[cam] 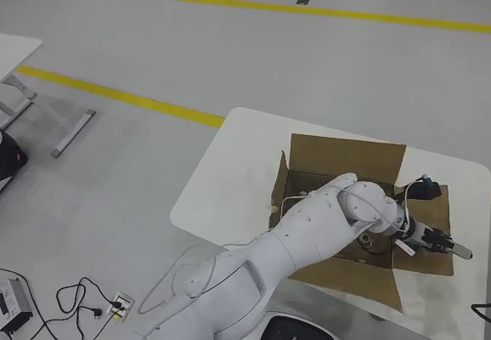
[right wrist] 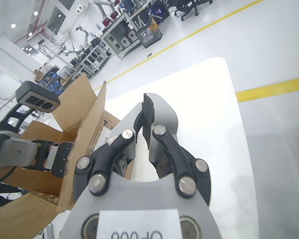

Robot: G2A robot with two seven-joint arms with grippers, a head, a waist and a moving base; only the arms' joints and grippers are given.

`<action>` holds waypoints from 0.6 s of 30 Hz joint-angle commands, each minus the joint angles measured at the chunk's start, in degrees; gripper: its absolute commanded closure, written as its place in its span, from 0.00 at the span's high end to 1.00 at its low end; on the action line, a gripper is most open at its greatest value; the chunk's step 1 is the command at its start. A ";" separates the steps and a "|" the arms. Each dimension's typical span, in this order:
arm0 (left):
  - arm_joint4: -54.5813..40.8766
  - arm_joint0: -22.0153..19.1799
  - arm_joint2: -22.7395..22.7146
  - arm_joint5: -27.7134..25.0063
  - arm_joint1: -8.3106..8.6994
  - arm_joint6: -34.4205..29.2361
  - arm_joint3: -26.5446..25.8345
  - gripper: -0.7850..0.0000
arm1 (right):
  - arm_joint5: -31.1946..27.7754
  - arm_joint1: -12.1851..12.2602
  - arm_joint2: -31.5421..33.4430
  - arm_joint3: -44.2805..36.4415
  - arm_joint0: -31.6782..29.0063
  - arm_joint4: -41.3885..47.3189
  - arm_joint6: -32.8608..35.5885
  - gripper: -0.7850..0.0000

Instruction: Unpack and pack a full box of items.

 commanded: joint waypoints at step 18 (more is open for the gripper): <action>2.21 -6.52 -5.09 -3.69 2.37 3.38 2.66 1.00 | -7.99 -0.47 -2.66 -0.72 4.08 8.88 8.14 0.85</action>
